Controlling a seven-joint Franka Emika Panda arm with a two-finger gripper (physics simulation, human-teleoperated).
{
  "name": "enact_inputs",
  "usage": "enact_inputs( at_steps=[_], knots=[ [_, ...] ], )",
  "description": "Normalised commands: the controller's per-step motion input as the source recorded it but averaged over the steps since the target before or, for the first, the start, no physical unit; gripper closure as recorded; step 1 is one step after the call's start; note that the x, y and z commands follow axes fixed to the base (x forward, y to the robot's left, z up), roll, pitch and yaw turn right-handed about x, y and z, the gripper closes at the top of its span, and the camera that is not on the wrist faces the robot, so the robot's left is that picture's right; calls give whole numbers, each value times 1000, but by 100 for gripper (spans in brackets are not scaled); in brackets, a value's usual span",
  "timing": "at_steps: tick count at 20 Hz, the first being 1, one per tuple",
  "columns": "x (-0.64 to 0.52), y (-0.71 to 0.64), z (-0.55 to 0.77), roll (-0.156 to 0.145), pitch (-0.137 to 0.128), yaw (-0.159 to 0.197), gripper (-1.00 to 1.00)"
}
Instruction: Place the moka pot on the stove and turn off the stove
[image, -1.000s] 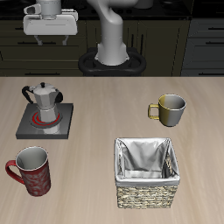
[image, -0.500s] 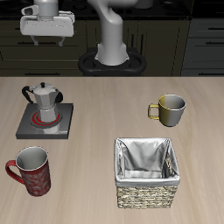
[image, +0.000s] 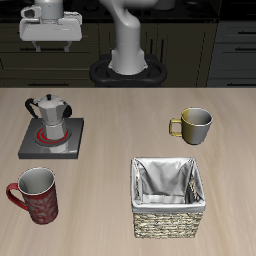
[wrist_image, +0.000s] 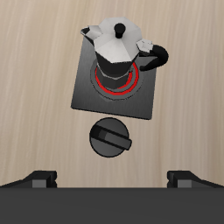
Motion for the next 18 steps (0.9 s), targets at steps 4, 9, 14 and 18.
enact_inputs(
  at_steps=[4, 9, 14, 18],
  knots=[
    [262, -80, 76, -1, 86, 123, -100],
    [131, -188, 81, -16, 23, 98, -100],
    [6, -106, -80, -29, 10, 68, -100],
    [19, 12, -175, -28, 0, 94, -100]
  ],
)
